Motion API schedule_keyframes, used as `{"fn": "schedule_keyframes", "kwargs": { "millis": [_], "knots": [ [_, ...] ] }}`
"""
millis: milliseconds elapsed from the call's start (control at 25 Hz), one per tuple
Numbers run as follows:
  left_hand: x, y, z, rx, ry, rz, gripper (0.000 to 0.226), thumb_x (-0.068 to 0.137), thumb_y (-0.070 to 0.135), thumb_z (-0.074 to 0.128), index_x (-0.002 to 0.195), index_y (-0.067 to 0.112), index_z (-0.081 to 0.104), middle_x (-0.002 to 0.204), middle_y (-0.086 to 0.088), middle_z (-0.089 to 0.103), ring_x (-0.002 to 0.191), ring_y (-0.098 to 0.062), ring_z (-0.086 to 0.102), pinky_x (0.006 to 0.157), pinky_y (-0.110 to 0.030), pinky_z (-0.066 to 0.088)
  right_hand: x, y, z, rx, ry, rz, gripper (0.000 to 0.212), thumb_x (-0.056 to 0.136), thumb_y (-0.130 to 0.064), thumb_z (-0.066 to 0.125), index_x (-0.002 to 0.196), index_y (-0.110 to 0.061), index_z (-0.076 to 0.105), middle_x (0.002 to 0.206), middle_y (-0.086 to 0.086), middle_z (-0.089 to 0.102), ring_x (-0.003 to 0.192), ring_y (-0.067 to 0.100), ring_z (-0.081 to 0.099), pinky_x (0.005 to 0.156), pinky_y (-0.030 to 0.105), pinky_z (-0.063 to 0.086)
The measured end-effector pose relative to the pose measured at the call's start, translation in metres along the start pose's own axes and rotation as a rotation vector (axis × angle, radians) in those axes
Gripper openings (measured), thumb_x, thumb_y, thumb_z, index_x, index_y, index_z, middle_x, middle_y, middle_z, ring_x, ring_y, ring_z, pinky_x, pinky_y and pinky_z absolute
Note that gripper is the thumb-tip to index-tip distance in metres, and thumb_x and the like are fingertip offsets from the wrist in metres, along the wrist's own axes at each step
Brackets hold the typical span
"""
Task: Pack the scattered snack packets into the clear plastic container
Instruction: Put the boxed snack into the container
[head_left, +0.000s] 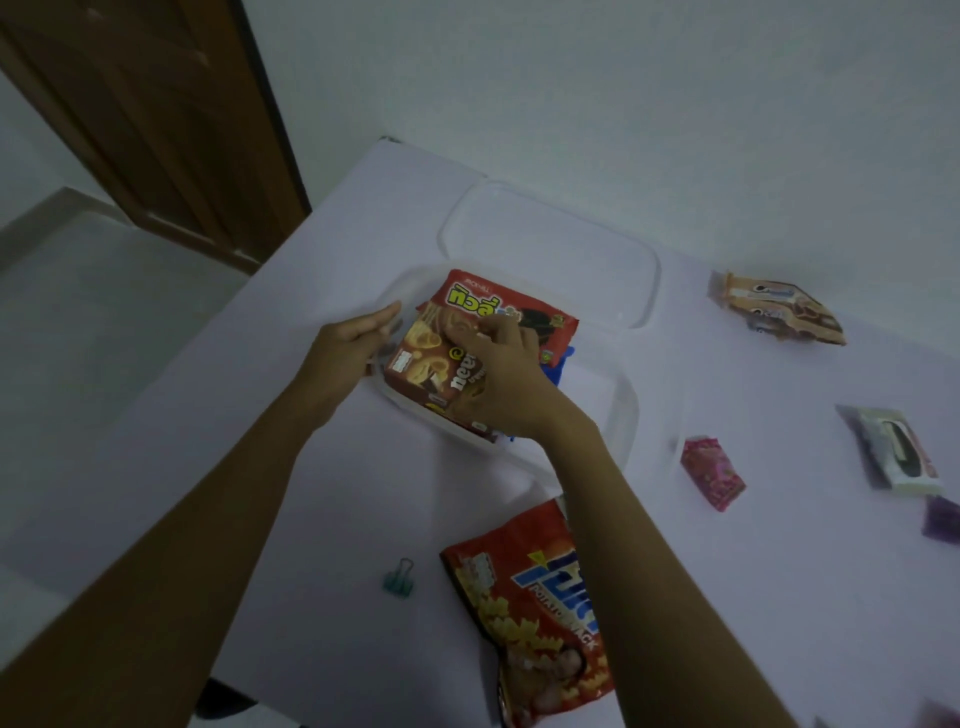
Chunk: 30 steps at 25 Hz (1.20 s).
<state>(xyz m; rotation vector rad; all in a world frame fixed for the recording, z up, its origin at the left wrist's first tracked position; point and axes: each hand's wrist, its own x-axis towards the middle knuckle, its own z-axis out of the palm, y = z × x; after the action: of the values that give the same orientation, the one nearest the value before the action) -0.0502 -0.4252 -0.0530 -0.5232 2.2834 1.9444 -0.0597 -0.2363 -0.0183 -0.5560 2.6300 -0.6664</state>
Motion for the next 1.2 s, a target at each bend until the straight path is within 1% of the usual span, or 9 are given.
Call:
{"fn": "schedule_keyframes", "kwargs": {
  "millis": [240, 360, 560, 680, 720, 800, 880, 1000, 1200],
  "knots": [
    [-0.001, 0.0, 0.0, 0.024, 0.003, 0.012, 0.036, 0.095, 0.021, 0.047, 0.131, 0.019, 0.051, 0.137, -0.005, 0.053, 0.118, -0.016, 0.051, 0.088, -0.031, 0.043, -0.003, 0.003, 0.008, 0.02, 0.039, 0.032, 0.069, 0.086, -0.021, 0.064, 0.145, -0.024, 0.03, 0.15, 0.009, 0.012, 0.137, 0.03, 0.008, 0.117, 0.044, 0.016],
    [-0.001, -0.001, 0.001, 0.043, 0.031, 0.008, 0.036, 0.095, 0.023, 0.048, 0.13, 0.02, 0.052, 0.137, -0.005, 0.053, 0.121, -0.018, 0.051, 0.088, -0.031, 0.043, -0.007, 0.012, 0.01, 0.132, 0.183, 0.074, 0.054, 0.086, -0.008, 0.062, 0.137, -0.013, 0.045, 0.148, 0.011, 0.022, 0.136, 0.033, 0.021, 0.115, 0.043, 0.028],
    [-0.001, 0.0, 0.007, 0.106, 0.081, 0.04, 0.035, 0.095, 0.022, 0.049, 0.129, 0.02, 0.054, 0.131, -0.004, 0.057, 0.106, -0.012, 0.054, 0.072, -0.02, 0.047, -0.017, 0.017, 0.012, 0.137, 0.191, 0.036, 0.041, 0.089, -0.009, 0.06, 0.129, -0.005, 0.053, 0.15, 0.01, 0.026, 0.14, 0.025, 0.023, 0.115, 0.037, 0.03],
    [0.001, 0.004, 0.006, 0.29, 0.11, 0.043, 0.034, 0.096, 0.021, 0.046, 0.129, 0.02, 0.054, 0.133, -0.007, 0.056, 0.107, -0.017, 0.056, 0.081, -0.029, 0.05, -0.039, 0.017, -0.006, 0.332, 0.312, -0.015, 0.039, 0.09, -0.002, 0.055, 0.129, -0.002, 0.053, 0.14, 0.003, 0.038, 0.125, -0.009, 0.036, 0.101, 0.002, 0.03],
    [0.002, 0.008, 0.006, 0.401, 0.121, 0.044, 0.034, 0.097, 0.019, 0.043, 0.13, 0.018, 0.053, 0.134, -0.011, 0.056, 0.112, -0.023, 0.056, 0.089, -0.034, 0.049, -0.048, 0.019, -0.012, 0.363, 0.377, -0.002, 0.039, 0.089, 0.001, 0.055, 0.127, -0.004, 0.056, 0.138, 0.005, 0.041, 0.122, -0.004, 0.039, 0.099, 0.0, 0.03],
    [-0.001, 0.021, 0.012, 0.586, 0.169, 0.074, 0.036, 0.097, 0.014, 0.041, 0.131, 0.012, 0.051, 0.136, -0.015, 0.053, 0.12, -0.032, 0.052, 0.1, -0.04, 0.043, -0.069, 0.035, -0.021, 0.309, 0.544, 0.025, 0.036, 0.085, 0.003, 0.058, 0.119, -0.008, 0.063, 0.134, 0.011, 0.047, 0.121, 0.019, 0.049, 0.102, 0.024, 0.044],
    [-0.011, 0.04, 0.029, 0.648, 0.258, 0.19, 0.038, 0.095, 0.011, 0.041, 0.131, 0.007, 0.051, 0.136, -0.017, 0.052, 0.124, -0.033, 0.05, 0.104, -0.04, 0.039, -0.093, 0.061, -0.032, 0.277, 0.674, 0.058, 0.032, 0.084, 0.001, 0.061, 0.115, -0.009, 0.065, 0.127, 0.012, 0.053, 0.115, 0.027, 0.055, 0.093, 0.042, 0.052],
    [-0.033, 0.066, 0.071, 0.568, 0.367, 0.424, 0.035, 0.093, 0.007, 0.041, 0.123, 0.005, 0.057, 0.127, -0.017, 0.058, 0.118, -0.029, 0.054, 0.098, -0.037, 0.044, -0.141, 0.098, -0.052, 0.264, 0.768, 0.187, 0.031, 0.085, -0.002, 0.06, 0.115, -0.01, 0.066, 0.123, 0.01, 0.055, 0.109, 0.023, 0.058, 0.088, 0.04, 0.053],
    [-0.068, 0.082, 0.181, 0.425, 0.184, 0.605, 0.031, 0.089, 0.004, 0.041, 0.111, 0.009, 0.064, 0.114, -0.006, 0.065, 0.104, -0.013, 0.057, 0.09, -0.01, 0.041, -0.243, 0.151, -0.062, 0.16, 0.77, 0.518, 0.032, 0.085, -0.005, 0.063, 0.116, -0.014, 0.064, 0.119, 0.009, 0.056, 0.108, 0.025, 0.057, 0.088, 0.028, 0.047]
  ]
}}
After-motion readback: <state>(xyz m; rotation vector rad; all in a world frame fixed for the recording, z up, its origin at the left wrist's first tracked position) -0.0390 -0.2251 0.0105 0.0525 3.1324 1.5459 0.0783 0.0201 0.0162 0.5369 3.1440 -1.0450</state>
